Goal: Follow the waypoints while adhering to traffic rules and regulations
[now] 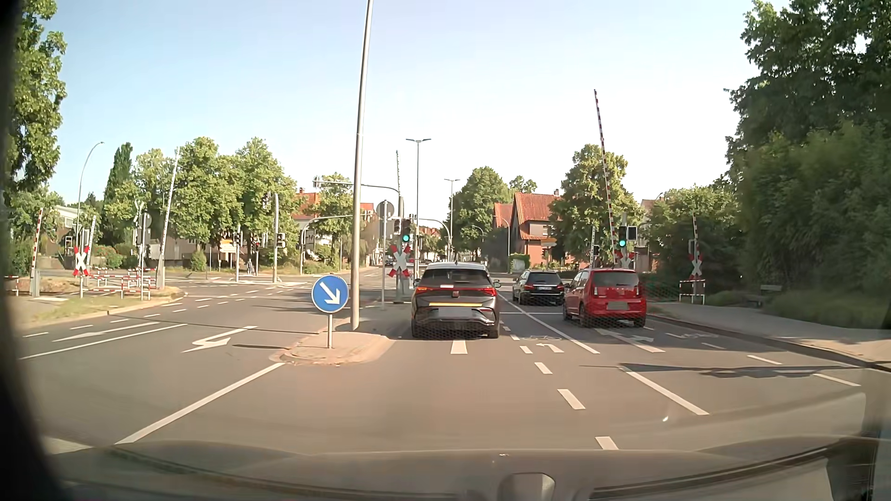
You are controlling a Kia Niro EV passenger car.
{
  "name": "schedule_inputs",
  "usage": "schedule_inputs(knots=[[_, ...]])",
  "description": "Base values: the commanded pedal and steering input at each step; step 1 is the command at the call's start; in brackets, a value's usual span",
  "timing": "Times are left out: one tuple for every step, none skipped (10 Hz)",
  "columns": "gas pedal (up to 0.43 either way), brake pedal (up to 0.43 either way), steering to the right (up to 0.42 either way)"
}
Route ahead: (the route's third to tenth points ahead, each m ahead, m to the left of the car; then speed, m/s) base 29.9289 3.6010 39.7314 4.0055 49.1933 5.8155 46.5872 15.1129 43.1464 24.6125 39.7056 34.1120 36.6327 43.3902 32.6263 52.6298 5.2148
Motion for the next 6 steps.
schedule_inputs(knots=[[0.11, 0.006, -0.002], [0.11, 0.006, -0.002], [0.11, 0.006, -0.002], [0.11, 0.012, 0.001], [0.11, 0.006, 0.003], [0.11, 0.006, 0.003]])
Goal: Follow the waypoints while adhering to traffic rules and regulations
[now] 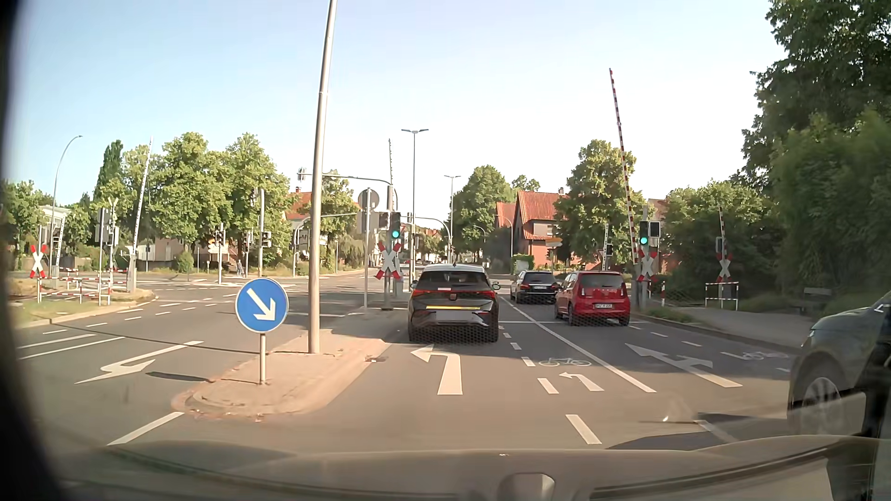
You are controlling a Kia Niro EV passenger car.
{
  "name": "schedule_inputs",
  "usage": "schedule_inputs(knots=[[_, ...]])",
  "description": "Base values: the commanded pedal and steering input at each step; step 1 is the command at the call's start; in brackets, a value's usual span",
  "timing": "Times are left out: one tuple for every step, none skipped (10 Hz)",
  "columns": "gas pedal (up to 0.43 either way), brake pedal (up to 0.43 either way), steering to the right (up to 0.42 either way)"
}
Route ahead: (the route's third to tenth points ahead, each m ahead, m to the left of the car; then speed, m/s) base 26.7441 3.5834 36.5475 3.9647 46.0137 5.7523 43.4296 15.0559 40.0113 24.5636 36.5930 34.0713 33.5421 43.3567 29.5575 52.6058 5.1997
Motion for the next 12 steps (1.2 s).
schedule_inputs(knots=[[0.11, 0.006, 0.001], [0.11, 0.012, -0.002], [0.098, 0.006, -0.003], [0.087, 0.006, -0.002], [0.079, 0.006, -0.003], [0.067, 0.006, -0.004], [0.067, 0.006, -0.004], [0.067, 0.006, -0.005], [0.059, 0.006, -0.006], [0.059, 0.006, -0.006], [0.047, 0.006, -0.006], [0.047, 0.006, -0.006]])
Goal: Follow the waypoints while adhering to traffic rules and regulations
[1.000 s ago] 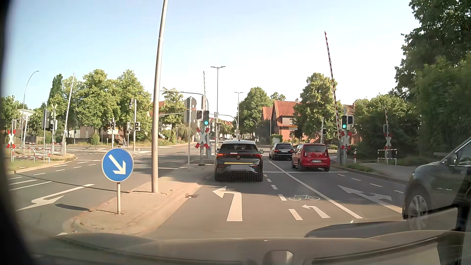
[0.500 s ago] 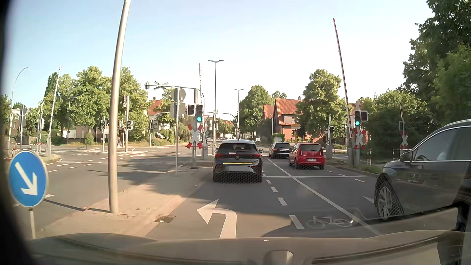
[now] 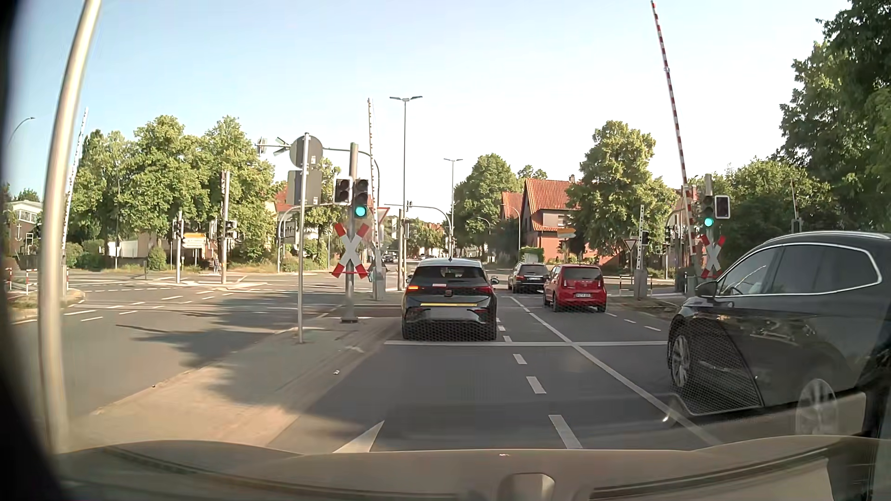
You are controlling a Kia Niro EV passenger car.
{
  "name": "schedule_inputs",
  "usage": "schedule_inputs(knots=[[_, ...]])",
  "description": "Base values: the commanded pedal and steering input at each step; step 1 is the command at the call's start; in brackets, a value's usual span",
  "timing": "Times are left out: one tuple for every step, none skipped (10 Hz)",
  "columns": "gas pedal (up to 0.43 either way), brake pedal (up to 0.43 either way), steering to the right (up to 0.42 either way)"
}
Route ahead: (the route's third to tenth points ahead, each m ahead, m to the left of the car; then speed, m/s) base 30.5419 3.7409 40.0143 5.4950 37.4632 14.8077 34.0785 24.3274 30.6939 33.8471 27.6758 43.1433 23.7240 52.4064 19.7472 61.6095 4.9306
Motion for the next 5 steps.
schedule_inputs(knots=[[0.047, 0.006, -0.006], [0.047, 0.006, -0.006], [0.067, 0.006, -0.007], [0.087, 0.006, -0.007], [0.118, 0.006, -0.008]])
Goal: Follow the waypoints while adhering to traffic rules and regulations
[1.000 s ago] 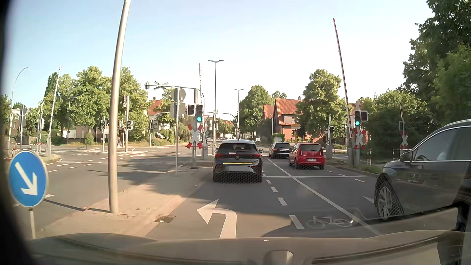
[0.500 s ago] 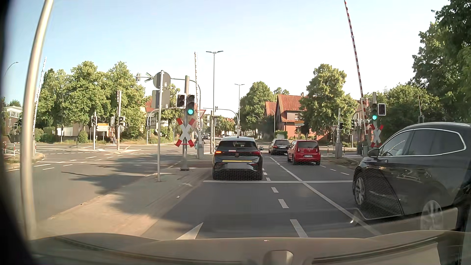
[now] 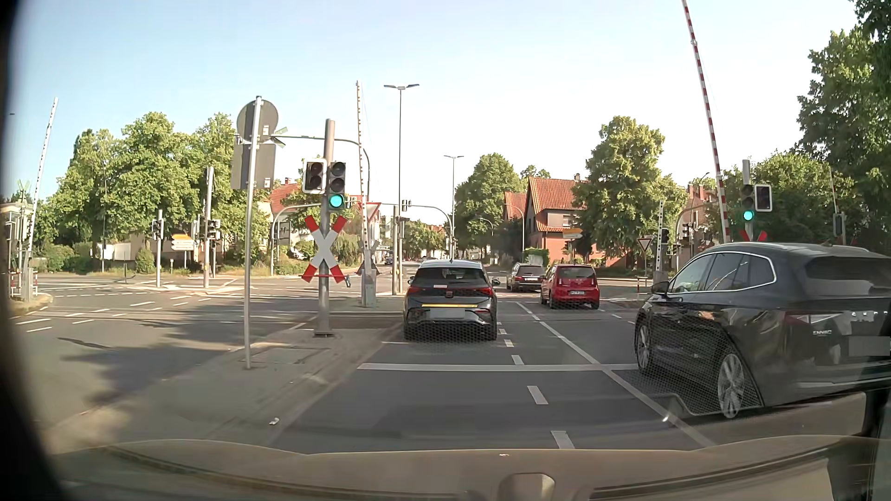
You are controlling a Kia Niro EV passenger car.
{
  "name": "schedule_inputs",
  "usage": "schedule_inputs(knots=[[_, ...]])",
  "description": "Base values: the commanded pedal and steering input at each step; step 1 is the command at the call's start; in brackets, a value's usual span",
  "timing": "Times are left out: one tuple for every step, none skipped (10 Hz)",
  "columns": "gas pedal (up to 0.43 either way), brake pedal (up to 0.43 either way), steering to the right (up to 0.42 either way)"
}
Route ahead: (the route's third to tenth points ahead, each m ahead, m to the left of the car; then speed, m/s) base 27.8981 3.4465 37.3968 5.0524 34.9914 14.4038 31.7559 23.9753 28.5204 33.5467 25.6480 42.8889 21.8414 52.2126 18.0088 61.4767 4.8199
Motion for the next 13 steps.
schedule_inputs(knots=[[0.138, 0.006, -0.009], [0.15, 0.006, -0.009], [0.15, 0.006, -0.009], [0.157, 0.006, -0.008], [0.157, 0.006, -0.008], [0.157, 0.006, -0.008], [0.157, 0.006, -0.007], [0.157, 0.006, -0.006], [0.157, 0.006, -0.006], [0.157, 0.006, -0.006], [0.157, 0.006, -0.004], [0.157, 0.006, -0.001], [0.13, 0.006, 0.0]])
